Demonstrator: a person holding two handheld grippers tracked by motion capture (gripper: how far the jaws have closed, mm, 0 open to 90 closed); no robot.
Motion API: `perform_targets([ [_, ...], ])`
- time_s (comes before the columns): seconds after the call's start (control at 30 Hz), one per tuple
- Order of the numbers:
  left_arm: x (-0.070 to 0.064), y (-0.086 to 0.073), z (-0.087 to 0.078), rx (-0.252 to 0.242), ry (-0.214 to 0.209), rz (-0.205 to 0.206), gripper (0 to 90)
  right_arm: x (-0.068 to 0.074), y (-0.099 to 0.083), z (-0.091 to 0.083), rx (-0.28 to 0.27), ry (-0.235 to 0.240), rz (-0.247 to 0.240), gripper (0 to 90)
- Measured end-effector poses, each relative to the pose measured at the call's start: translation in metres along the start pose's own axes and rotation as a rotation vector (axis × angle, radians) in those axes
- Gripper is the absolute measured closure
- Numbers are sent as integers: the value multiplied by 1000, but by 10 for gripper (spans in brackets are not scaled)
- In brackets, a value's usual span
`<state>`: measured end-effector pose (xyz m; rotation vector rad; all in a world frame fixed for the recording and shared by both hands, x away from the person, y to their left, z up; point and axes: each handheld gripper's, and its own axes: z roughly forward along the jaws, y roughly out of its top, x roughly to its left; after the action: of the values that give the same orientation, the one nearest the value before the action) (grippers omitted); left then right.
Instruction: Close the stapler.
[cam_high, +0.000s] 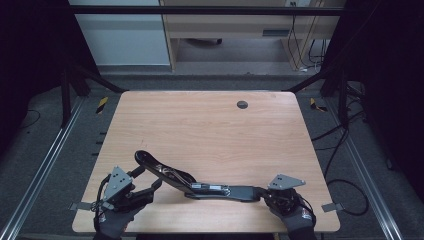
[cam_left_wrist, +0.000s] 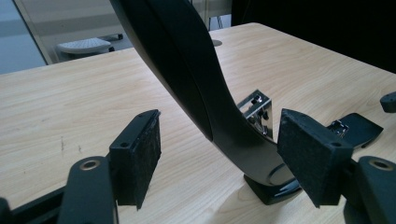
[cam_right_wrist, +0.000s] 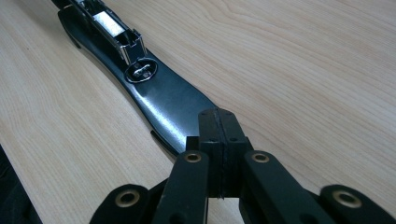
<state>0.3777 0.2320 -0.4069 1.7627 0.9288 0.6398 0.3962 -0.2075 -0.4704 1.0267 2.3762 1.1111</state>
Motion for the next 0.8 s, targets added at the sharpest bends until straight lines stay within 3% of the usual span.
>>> perform_targets([
  [0.53, 8, 14, 7, -28, 2, -21, 333, 3, -1, 9, 28, 15, -1, 900],
  [0.8, 10, 15, 8, -34, 12, -20, 417, 6, -1, 18, 55, 26, -16, 900],
])
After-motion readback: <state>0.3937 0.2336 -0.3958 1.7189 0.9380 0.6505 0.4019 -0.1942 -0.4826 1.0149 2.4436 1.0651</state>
